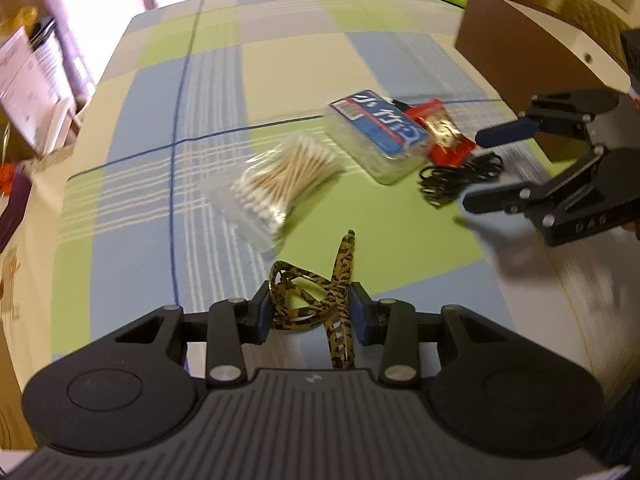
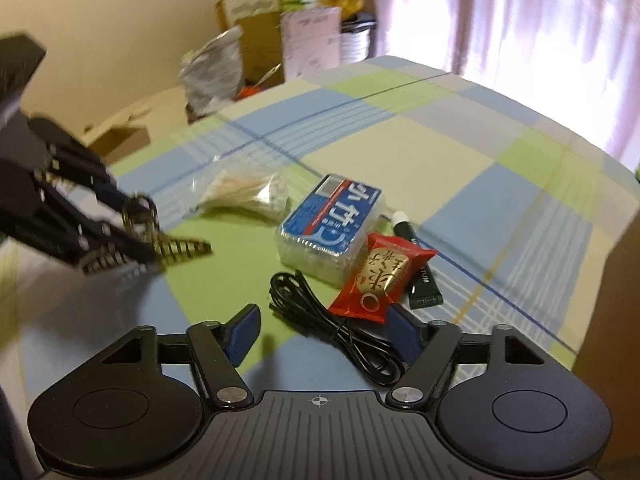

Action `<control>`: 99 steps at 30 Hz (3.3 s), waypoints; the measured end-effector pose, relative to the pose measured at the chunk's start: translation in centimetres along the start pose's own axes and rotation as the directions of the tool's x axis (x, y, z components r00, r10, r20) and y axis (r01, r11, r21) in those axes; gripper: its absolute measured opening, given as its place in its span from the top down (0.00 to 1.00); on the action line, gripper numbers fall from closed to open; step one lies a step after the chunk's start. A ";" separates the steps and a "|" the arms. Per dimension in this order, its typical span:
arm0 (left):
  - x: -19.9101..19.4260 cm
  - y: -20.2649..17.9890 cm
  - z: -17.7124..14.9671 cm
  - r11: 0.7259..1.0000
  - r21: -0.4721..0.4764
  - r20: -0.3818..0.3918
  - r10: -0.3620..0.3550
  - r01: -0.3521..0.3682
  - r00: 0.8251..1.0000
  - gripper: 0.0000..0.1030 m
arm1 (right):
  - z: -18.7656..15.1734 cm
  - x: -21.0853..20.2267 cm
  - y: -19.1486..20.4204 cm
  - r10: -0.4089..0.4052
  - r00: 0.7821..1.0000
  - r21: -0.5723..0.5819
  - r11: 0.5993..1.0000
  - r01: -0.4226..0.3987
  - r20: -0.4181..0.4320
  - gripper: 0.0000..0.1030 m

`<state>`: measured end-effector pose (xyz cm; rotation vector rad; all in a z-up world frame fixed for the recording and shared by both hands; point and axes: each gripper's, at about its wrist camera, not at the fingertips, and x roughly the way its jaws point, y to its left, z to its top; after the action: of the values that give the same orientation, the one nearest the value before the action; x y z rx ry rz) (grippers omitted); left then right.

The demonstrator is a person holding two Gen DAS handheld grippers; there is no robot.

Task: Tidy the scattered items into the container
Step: 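Grasp the leopard-print hair clip with the left tool while the right tool grasps the black cable, then carry the clip and cable into the brown box and open both tools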

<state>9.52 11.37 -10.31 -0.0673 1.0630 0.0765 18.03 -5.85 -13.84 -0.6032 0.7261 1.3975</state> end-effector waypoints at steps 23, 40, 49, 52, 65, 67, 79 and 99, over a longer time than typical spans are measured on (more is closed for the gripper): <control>-0.5 -4.9 1.5 0.999 -0.006 -0.069 0.047 -0.047 0.996 0.68 | -2.0 -2.1 0.5 -0.001 0.992 0.259 0.965 0.034 -0.126 0.84; -4.3 -10.9 4.9 0.998 0.066 0.054 -0.003 -0.001 0.999 0.68 | -2.6 -11.9 -1.4 -0.014 0.998 0.440 0.897 0.037 -0.057 0.84; -5.4 -15.8 7.5 0.990 0.136 0.123 -0.064 0.047 0.990 0.68 | -3.6 -16.7 -2.9 -0.081 0.997 0.456 0.887 0.071 0.001 0.84; -5.6 -17.4 8.2 0.986 0.155 0.141 -0.077 0.054 0.987 0.68 | -4.3 -17.9 -3.5 -0.096 0.995 0.463 0.883 0.080 0.011 0.84; -6.5 -23.3 10.6 0.976 0.205 0.206 -0.119 0.076 0.971 0.68 | -6.4 -23.3 -6.7 -0.116 0.989 0.487 0.871 0.059 0.087 0.84; -6.8 -24.1 11.2 0.975 0.213 0.220 -0.116 0.068 0.969 0.68 | -6.6 -24.2 -7.6 -0.118 0.988 0.496 0.867 0.052 0.104 0.84; -6.4 -28.4 16.7 0.966 0.249 0.283 -0.146 0.075 0.948 0.68 | -7.6 -29.3 -16.5 -0.248 0.951 0.587 0.804 0.097 0.182 0.84; 5.5 -31.8 25.3 0.980 0.179 0.114 -0.103 0.081 0.988 0.68 | -7.3 -21.1 -29.2 -0.177 0.983 0.675 0.731 0.099 0.047 0.84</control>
<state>37.24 -17.73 -2.31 0.0461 0.9379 -0.0955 45.81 -27.76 -3.86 0.0003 1.0060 0.9181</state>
